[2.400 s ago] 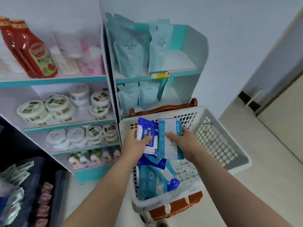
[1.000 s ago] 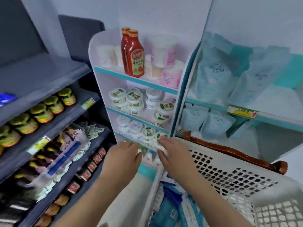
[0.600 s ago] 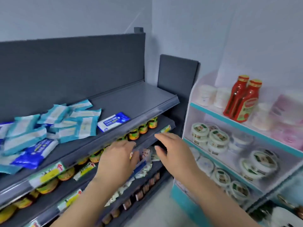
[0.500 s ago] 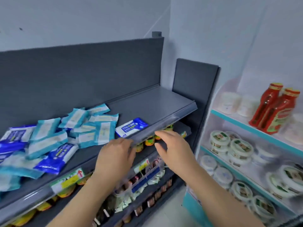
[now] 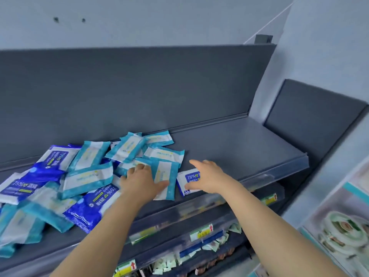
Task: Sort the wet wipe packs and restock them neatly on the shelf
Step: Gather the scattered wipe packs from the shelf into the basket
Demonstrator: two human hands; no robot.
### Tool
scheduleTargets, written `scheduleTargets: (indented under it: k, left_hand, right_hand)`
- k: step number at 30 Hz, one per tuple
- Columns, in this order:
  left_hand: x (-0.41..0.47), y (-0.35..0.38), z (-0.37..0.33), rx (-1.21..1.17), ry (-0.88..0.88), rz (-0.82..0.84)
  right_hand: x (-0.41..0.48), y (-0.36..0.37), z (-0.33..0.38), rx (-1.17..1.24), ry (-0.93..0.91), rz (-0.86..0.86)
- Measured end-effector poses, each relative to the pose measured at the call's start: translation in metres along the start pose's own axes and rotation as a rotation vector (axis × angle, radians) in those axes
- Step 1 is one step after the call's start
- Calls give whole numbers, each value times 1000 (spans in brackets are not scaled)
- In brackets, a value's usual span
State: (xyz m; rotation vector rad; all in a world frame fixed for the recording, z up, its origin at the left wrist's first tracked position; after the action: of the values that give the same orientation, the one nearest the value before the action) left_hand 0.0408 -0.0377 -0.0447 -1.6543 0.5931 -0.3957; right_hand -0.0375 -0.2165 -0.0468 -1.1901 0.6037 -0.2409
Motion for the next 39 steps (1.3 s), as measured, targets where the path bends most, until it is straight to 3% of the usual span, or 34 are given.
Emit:
scheduleTargets:
  k: [7,11,17,22,26,30,33,39]
  left_hand:
    - [3,-2,27,-256,-152,-32]
    - [-4,-12,34,-377,-224,-67]
    - [-9,-36,63,-650,-398,-499]
    - [2,-38,76,-733,-495,-641]
    - [24,-36,84,-618,-455,-559]
    - [46,-29,94,-308,-391,-222]
    - [57,-27,99,-240,-344,-82]
    - [59,-35,89,-288,-368,-106]
  right_hand:
    - [36,-7,0,57,-117,73]
    - [55,-26,14,234,-164,69]
    - [84,-29,50,497,-118,161]
    - [101,-13,72,282,-111,132]
    - [107,-15,78,398,-133,151]
    - [113,-18,71,611,-80,230]
    - [115,-17,65,762,-47,306]
    - [114,-3,71,1118,6,488]
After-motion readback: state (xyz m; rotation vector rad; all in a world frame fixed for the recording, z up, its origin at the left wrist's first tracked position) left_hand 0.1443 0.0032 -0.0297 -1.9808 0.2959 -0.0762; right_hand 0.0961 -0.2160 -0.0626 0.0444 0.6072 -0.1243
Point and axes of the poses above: each hand's wrist, its own x-axis towards the middle knuckle, its own y-axis out of the palm, z = x × y, the point moved 6 cm from there along x, towards the middle knuckle, and after that the axes turned 14 degrees about y, right-handed, at the moved point
